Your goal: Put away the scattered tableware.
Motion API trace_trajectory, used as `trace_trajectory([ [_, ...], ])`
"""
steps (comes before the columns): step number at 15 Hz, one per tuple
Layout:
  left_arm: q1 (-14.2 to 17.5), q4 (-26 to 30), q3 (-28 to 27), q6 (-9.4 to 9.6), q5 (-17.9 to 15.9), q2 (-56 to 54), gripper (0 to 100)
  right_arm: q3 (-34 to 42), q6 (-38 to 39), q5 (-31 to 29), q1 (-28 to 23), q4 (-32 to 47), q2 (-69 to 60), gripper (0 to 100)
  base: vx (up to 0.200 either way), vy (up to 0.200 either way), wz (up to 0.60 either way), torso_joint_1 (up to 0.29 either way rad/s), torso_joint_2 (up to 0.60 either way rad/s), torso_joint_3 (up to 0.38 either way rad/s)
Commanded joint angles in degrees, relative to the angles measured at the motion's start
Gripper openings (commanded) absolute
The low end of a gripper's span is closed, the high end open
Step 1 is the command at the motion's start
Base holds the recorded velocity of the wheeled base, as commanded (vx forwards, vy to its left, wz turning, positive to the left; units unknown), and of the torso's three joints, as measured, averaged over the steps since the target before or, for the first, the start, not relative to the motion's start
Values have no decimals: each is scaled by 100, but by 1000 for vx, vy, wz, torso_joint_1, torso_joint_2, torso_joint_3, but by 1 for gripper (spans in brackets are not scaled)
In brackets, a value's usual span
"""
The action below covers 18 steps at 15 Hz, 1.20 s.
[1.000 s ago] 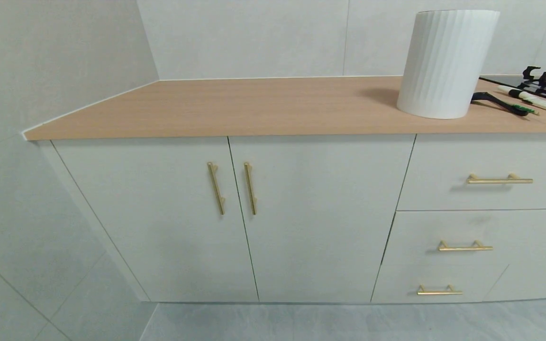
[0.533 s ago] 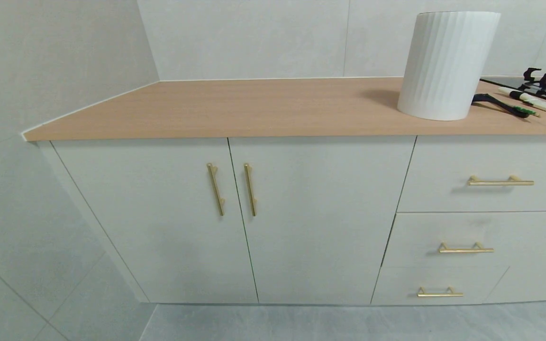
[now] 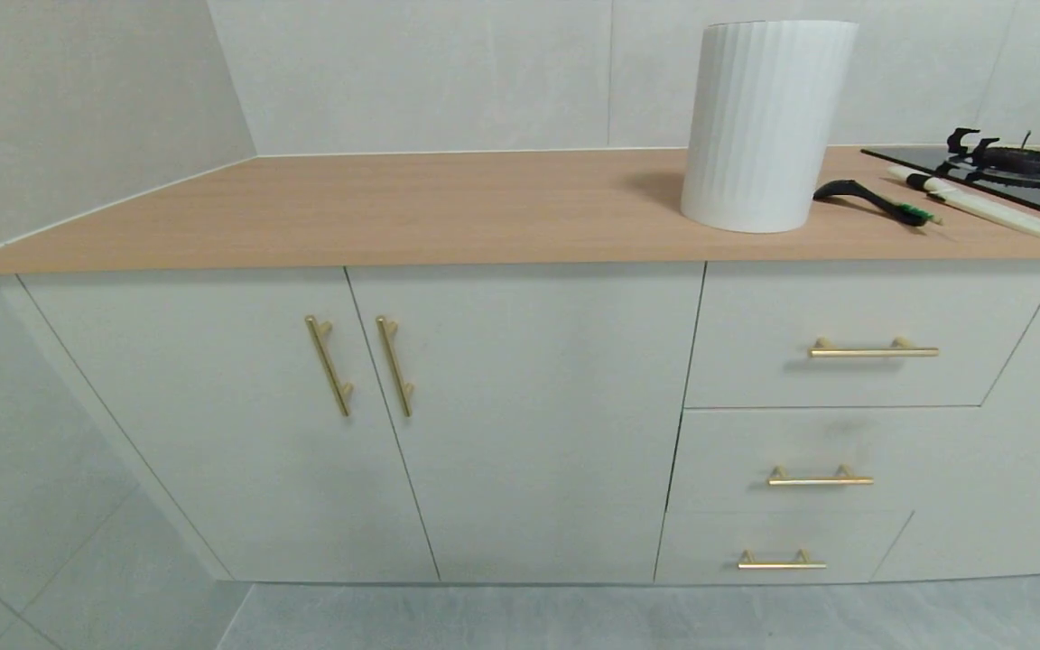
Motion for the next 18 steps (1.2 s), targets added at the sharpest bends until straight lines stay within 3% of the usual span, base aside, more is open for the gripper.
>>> trace_trajectory([
  [1, -1, 5, -4, -12, 4, 1, 100, 0, -2, 4, 0, -12, 8, 100, 0, -200, 0, 2, -2, 7],
  [13, -1, -4, -4, -21, 4, 1, 100, 27, 332, -93, 0, 155, -1, 100, 0, 0, 0, 0, 0, 0],
  [15, -1, -4, -4, -21, 4, 1, 100, -1063, 552, 57, 115, 119, 447, 100, 0, 0, 0, 0, 0, 0],
  [18, -1, 5, 5, -21, 4, 1, 100, -2047, 526, 83, 282, 269, 2768, 100, 0, 0, 0, 0, 0, 0],
])
